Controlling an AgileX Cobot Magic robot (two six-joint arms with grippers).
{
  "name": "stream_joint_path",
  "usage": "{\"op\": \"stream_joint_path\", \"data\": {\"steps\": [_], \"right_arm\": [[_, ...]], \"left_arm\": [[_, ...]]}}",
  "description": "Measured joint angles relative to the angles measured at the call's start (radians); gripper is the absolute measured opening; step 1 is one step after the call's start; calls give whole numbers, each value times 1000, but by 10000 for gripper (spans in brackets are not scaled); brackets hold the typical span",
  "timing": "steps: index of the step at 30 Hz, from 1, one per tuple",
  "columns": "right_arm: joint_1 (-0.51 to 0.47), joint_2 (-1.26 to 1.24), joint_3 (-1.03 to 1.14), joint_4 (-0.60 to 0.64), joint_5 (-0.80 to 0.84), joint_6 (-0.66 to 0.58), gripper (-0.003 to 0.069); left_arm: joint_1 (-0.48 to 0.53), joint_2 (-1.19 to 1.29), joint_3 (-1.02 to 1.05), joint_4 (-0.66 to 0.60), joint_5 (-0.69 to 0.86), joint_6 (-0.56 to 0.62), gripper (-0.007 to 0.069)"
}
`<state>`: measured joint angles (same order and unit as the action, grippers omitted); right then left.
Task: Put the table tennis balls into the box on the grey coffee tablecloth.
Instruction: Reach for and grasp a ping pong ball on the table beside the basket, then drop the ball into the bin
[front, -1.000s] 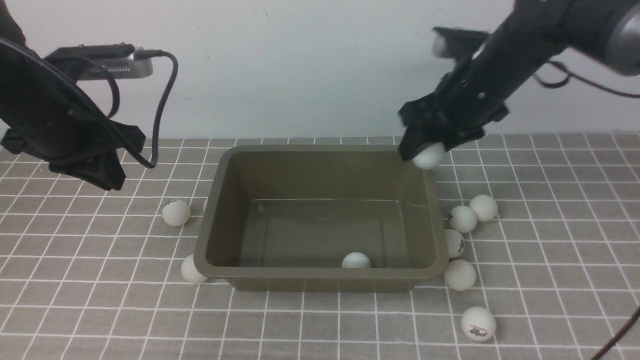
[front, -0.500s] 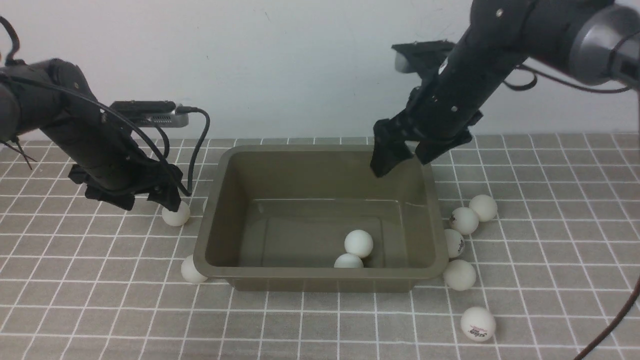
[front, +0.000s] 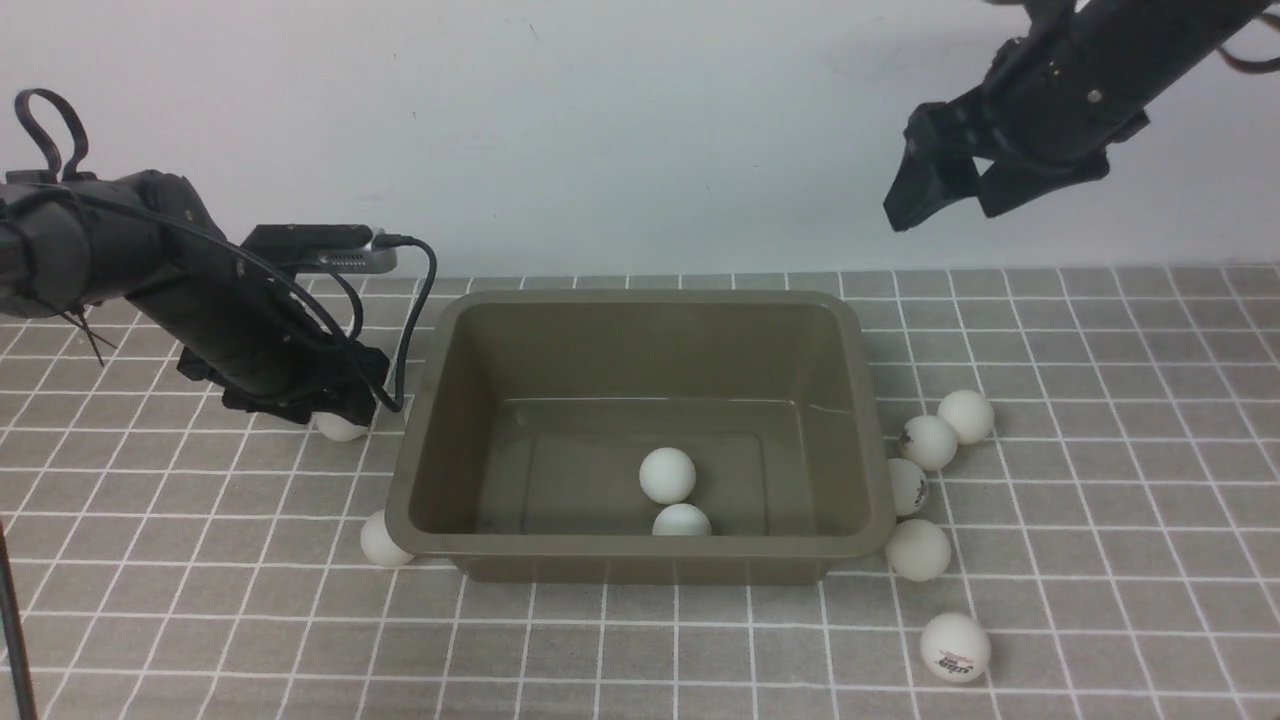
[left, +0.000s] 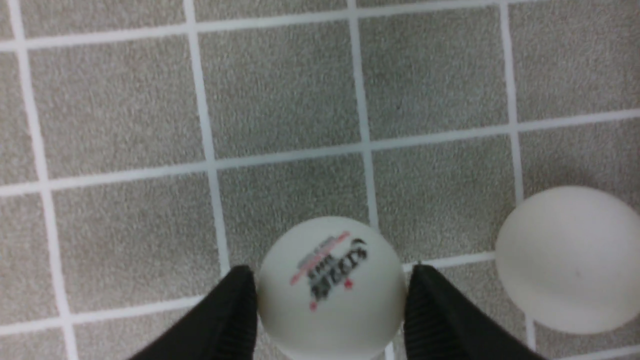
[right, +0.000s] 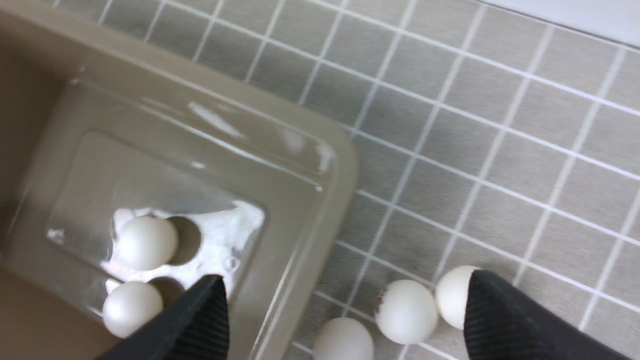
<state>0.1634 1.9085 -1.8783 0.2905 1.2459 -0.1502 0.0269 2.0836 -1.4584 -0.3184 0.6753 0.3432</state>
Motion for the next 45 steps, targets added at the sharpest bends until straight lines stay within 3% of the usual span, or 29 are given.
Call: {"op": "stream_joint_path", "data": {"steps": [13,23,26,32,36,39,43,45], "right_arm": [[-15,0,0,0,2,8,568],[-17,0,0,-72,3,30,568],[-45,-1,15,-136,3,67,568],[-138,13,102,-163,2,118,568],[-148,67,122,-158,2,124,568],[-134,126,124,-122,-4,122,568],[-125,209,125,-68,-8,115,568],[-125,241,125,-55,-13,115,568]], "left_arm": [[0,-7,0,-35,10,31,324],[-15,-257,-25,-78,170,6,324],[-82,-326,-31,-119,213,29,324],[-250,-282,-31,-119,235,38,324],[-316,-223,-31,-113,235,38,324],[-333,-190,-31,-110,235,29,372],[-324,-189,-49,-85,251,-11,518],[-309,-202,-76,-70,292,-38,527]]}}
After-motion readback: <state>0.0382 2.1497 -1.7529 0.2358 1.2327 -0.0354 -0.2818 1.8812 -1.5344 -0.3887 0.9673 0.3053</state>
